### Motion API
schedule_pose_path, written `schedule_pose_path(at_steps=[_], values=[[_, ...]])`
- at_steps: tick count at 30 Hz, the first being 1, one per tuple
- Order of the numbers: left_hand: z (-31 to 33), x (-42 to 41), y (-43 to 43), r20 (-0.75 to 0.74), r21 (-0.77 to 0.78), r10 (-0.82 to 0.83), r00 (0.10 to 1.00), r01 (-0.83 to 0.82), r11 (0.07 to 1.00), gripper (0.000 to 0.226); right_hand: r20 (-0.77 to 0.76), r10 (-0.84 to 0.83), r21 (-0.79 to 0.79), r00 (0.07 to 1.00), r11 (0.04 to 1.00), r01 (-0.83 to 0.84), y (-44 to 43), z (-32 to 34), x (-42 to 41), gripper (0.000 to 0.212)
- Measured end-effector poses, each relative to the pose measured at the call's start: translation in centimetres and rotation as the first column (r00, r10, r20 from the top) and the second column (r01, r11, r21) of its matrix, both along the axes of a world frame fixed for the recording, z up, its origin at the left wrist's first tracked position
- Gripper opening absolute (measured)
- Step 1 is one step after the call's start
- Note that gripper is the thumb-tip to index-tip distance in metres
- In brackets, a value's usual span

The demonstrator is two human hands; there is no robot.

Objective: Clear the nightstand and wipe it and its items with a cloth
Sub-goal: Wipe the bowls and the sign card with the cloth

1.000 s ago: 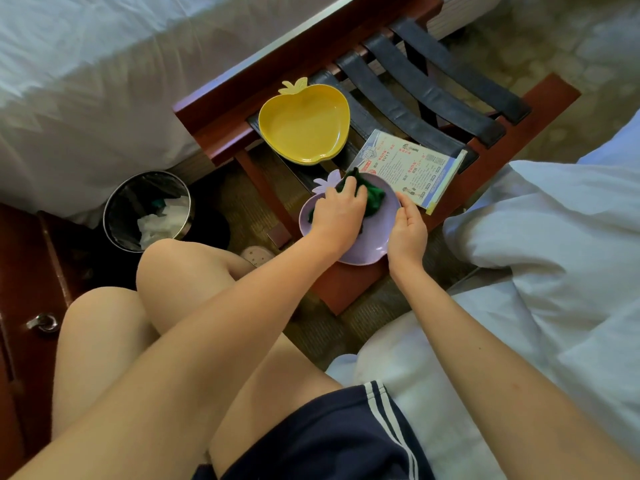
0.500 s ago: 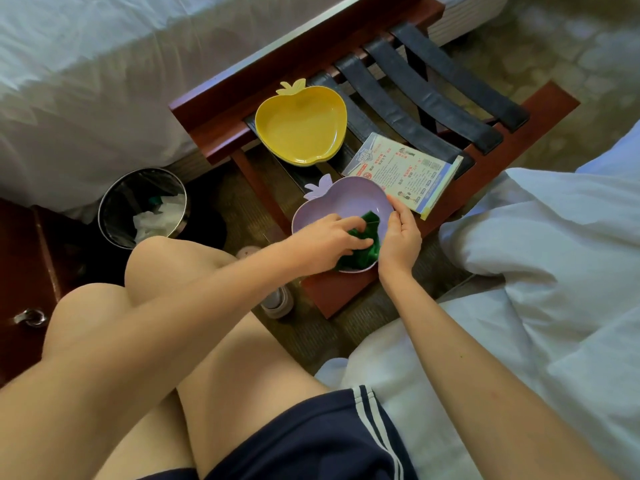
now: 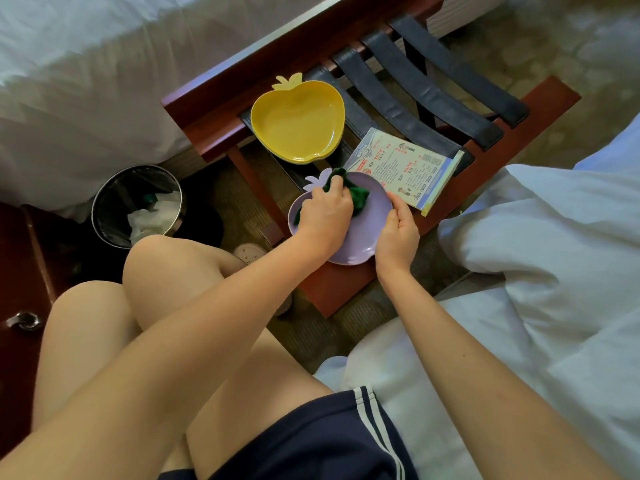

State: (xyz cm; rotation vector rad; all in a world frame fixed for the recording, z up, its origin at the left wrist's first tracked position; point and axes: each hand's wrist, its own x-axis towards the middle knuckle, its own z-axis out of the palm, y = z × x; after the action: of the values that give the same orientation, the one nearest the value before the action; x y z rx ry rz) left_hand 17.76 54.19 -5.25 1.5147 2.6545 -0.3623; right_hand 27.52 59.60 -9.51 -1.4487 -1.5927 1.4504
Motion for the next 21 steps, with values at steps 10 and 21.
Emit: schedule_pose_path(at_steps=[10,21], values=[[1.4,-4.9,-4.5,0.303,-0.105,-0.509,0.806,0.559,0.822,0.042,0.037,0.022,0.06,0.999,0.998,-0.024,-0.3,0.0,0.0,0.038],[-1.4,-1.1,-0.9,0.342,0.233,-0.305,0.889,0.234,0.944,0.045,0.13,0.078,0.173,0.989,0.98,-0.1,0.2,0.2,-0.1,0.039]])
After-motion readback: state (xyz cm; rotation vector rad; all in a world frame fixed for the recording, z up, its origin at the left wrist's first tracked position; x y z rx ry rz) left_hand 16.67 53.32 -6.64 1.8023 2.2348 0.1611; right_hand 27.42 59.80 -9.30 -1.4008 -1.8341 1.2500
